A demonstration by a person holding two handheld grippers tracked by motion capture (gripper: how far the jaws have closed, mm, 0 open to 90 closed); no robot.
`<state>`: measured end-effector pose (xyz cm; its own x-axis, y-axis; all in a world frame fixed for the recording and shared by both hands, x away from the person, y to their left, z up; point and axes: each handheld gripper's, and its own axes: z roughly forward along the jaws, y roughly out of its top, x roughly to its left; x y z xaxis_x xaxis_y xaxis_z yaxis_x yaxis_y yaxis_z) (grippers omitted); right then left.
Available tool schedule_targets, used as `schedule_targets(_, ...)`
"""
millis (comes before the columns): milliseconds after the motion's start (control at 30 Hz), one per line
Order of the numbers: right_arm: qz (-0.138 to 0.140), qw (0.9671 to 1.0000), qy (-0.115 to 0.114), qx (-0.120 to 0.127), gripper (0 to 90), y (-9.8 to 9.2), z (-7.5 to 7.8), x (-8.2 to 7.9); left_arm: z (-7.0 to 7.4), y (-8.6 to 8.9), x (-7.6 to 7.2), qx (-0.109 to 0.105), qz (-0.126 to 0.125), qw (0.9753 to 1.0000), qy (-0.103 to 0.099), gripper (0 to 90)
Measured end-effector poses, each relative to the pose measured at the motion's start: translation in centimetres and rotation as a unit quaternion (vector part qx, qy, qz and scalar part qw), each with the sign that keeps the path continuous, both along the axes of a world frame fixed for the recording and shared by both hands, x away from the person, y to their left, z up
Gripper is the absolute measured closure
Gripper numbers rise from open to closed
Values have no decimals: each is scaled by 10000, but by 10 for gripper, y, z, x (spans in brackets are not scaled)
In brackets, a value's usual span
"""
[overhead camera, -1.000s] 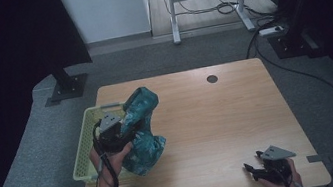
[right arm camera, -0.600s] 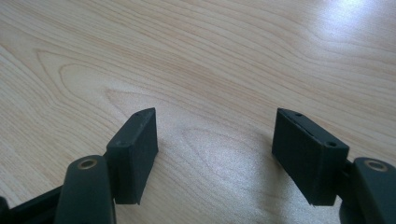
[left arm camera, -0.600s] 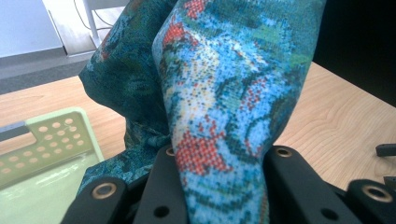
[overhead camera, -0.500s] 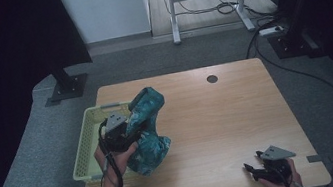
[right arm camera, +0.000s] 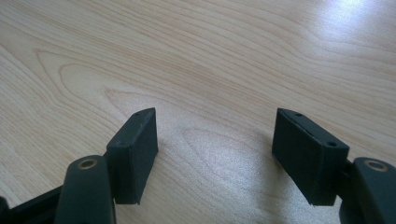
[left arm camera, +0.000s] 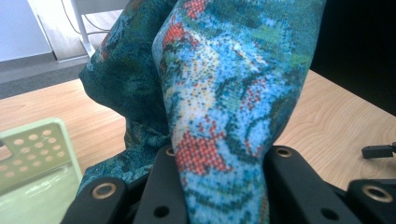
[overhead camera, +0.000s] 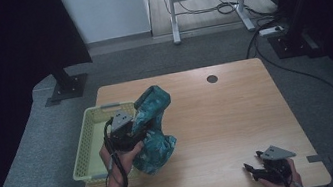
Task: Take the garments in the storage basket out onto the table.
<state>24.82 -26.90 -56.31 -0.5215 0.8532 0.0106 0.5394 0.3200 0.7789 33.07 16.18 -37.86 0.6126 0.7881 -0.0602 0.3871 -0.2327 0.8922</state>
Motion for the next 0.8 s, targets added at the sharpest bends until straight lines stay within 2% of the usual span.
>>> schedule_targets(800,4,10000,-10,0,308,0,0,0,-7,-30,1,-7,-239,9997,48,774)
